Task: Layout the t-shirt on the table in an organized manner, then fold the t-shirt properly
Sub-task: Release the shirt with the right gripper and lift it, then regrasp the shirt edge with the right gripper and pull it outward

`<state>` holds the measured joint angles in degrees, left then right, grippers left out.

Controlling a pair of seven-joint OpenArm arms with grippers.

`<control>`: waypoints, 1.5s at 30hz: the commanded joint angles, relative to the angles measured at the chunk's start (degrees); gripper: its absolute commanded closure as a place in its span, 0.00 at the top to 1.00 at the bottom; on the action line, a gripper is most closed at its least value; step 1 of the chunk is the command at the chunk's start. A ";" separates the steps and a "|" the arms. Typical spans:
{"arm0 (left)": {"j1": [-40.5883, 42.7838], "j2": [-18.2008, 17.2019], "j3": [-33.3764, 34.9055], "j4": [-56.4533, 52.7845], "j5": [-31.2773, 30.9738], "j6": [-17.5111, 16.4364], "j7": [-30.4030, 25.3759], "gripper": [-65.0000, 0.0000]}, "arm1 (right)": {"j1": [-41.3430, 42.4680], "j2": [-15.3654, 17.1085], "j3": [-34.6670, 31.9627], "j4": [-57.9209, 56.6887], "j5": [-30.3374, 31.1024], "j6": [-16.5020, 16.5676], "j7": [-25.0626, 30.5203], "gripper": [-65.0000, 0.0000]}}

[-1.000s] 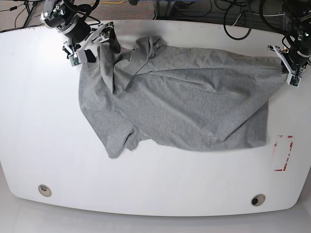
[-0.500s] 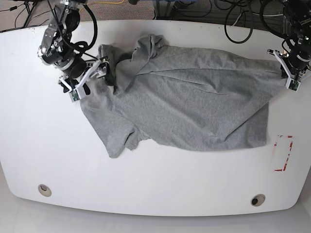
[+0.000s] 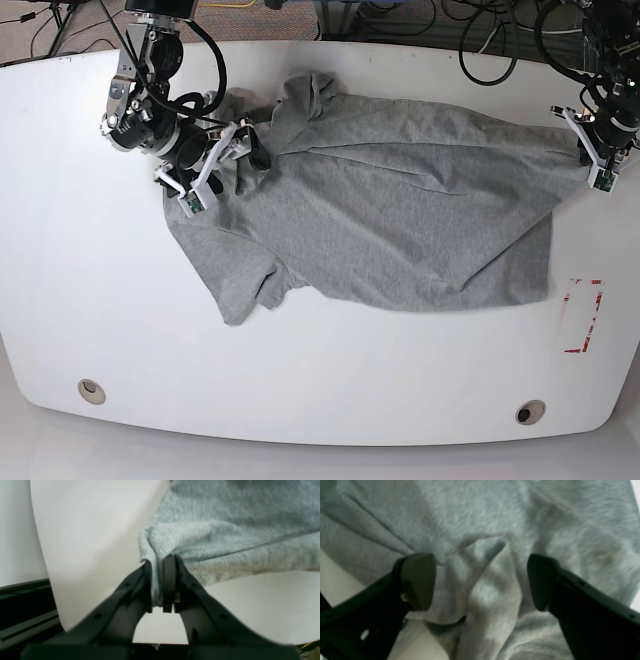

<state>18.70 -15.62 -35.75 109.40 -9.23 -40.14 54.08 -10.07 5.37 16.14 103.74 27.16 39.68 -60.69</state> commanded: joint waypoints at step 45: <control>-2.22 -2.80 1.77 0.62 -0.66 0.14 -1.21 0.00 | -20.31 15.60 5.27 12.26 18.95 0.32 0.95 0.26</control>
<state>16.86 -17.54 -33.58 109.19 -9.72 -40.14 53.98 -32.10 20.78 20.25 115.04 45.32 39.94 -60.51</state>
